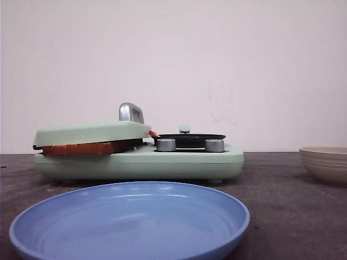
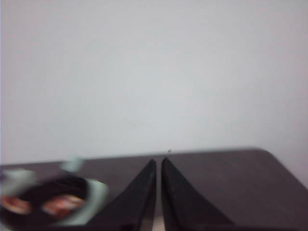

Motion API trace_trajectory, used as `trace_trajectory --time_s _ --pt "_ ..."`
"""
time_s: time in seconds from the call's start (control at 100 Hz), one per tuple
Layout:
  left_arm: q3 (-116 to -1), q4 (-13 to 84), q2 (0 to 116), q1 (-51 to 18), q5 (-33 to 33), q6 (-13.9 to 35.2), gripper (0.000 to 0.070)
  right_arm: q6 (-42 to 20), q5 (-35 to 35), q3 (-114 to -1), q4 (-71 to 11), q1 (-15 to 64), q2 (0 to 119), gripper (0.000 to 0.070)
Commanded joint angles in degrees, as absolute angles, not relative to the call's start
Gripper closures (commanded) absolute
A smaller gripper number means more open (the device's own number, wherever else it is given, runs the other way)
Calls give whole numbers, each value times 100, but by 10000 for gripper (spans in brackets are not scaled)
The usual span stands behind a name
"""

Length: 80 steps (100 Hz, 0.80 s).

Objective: Make breakfast with bread and shrimp

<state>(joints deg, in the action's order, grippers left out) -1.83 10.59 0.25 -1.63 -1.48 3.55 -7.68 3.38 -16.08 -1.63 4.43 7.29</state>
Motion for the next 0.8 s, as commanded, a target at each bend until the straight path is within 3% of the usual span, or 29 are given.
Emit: trace_trajectory --time_s 0.0,0.21,0.33,0.48,0.79 --pt "-80 1076 25 -156 -172 283 700 -709 351 -1109 -193 331 587 690" --pt "-80 1076 25 -156 -172 283 700 -661 -19 -54 -257 176 141 690" --pt "-80 1074 25 -156 -172 283 700 -482 -12 -69 -1041 178 21 690" --pt "-82 1076 25 -156 -172 283 700 -64 45 -69 -1037 178 21 690" --pt "-82 1074 25 -156 -172 283 700 -67 -58 -69 -884 244 21 690"
